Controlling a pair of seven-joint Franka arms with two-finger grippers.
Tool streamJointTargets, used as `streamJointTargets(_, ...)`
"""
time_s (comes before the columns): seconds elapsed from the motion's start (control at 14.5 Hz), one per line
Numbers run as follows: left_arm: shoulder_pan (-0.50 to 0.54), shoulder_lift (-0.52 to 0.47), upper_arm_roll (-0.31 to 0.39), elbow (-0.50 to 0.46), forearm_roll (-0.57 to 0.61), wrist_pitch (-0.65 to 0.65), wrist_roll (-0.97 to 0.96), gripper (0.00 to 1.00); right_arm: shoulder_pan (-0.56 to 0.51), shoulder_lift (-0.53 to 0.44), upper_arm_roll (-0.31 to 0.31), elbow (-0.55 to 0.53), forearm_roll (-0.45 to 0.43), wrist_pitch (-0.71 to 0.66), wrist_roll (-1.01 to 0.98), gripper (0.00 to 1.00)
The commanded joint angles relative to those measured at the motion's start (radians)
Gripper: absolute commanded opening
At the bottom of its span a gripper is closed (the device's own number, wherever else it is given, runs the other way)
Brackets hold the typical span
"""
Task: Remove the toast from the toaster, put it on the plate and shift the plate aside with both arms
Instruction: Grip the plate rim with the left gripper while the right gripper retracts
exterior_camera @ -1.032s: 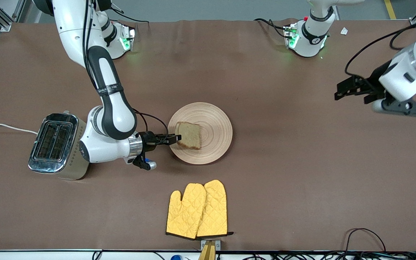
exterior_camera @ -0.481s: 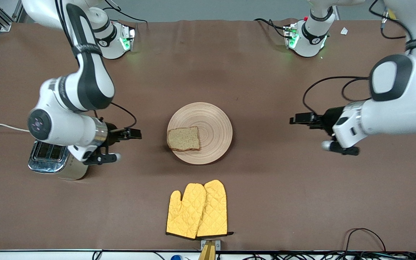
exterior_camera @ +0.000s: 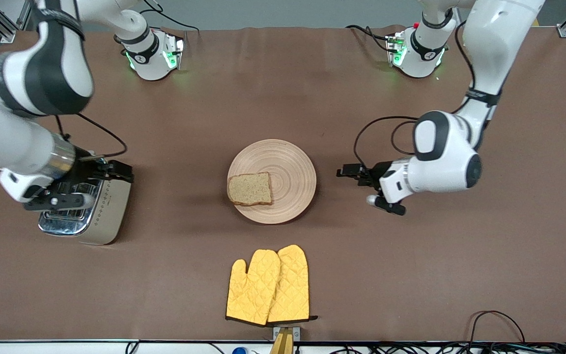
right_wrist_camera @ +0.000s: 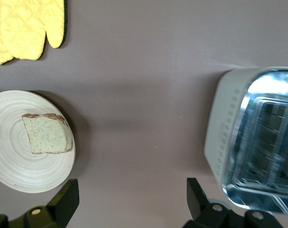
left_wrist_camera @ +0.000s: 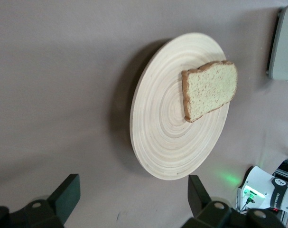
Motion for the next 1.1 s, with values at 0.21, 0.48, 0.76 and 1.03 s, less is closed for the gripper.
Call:
streamJointTargets(0.21,0.021,0.171,-0.007,-0.03,-0.391,0.031,0.436,0.97,-0.004,-0.048,-0.089,0.043,-0.026,-0.04,0.001,1.0)
streamJointTargets(0.48,-0.008,0.222,-0.007,-0.021,-0.537,0.077,0.517,0.87,-0.004,-0.124,-0.117,0.042,-0.076,-0.004,0.002,1.0)
streamJointTargets(0.76,-0.045,0.233,-0.007,-0.013,-0.605,0.102,0.517,0.69,-0.006,-0.163,-0.117,0.037,-0.129,-0.02,-0.007,1.0)
streamJointTargets(1.03,-0.057,0.263,-0.007,0.002,-0.617,0.102,0.518,0.6,-0.188,-0.163,0.034,0.037,-0.132,-0.028,-0.013,1.0)
